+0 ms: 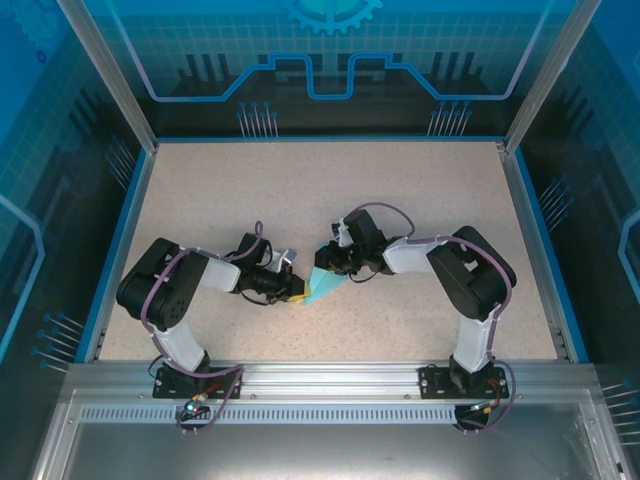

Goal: Fold a paper plane with a square sheet of paper (pick it up from the middle)

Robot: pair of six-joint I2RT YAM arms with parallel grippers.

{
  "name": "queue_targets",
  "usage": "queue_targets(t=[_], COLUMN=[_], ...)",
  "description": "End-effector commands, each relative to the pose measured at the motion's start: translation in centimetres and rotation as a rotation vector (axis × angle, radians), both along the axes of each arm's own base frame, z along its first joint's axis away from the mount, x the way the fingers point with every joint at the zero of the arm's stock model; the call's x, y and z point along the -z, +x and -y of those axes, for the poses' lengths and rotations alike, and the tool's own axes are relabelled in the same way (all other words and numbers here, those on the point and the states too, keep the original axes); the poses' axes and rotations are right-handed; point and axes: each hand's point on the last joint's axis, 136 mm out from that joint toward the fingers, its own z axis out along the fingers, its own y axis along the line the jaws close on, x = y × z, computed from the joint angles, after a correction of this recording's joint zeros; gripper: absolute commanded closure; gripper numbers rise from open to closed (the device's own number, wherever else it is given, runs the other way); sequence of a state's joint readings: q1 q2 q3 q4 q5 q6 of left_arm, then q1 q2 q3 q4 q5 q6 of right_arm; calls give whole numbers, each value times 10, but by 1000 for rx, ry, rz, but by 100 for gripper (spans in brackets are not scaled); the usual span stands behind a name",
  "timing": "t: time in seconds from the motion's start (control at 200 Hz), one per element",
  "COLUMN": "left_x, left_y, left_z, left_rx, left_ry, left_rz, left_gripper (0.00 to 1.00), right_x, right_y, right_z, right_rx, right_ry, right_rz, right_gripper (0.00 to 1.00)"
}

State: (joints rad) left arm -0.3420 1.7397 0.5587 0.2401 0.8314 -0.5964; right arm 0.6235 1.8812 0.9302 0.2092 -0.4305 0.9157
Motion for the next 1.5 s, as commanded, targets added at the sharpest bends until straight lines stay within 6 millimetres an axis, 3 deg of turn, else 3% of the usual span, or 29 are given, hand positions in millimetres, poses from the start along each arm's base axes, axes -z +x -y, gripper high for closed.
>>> queue_targets(t=[0.0,0.22,0.49,0.57,0.865,1.17,1.49], left_x=[9,10,12,12,0,-6,4], left_y=[3,2,1,1,-6,-9,-14], left_z=[-7,-9,-10,-12,-17,-6,-14], left_rx=[-17,-19,-28,-36,-9,39,59], left_ry=[31,41,53,68,129,174,313], left_rz=[-12,-13,-25,-21,13,47,50], left_gripper=[100,100,100,90,72,73,87], right_x=[4,28,37,43,52,51,50], right_y=[4,4,0,-1,-9,-10,-11], right_z=[-5,2,2,8,15,12,12], right_rx=[-10,7,-17,-7,-15,-29,-27], right_ry=[-10,-40,-49,-83,-115,-114,-120], right_rz=[-2,-51,-65,-87,-116,-115,-113], right_gripper=[76,77,77,77,79,79,79])
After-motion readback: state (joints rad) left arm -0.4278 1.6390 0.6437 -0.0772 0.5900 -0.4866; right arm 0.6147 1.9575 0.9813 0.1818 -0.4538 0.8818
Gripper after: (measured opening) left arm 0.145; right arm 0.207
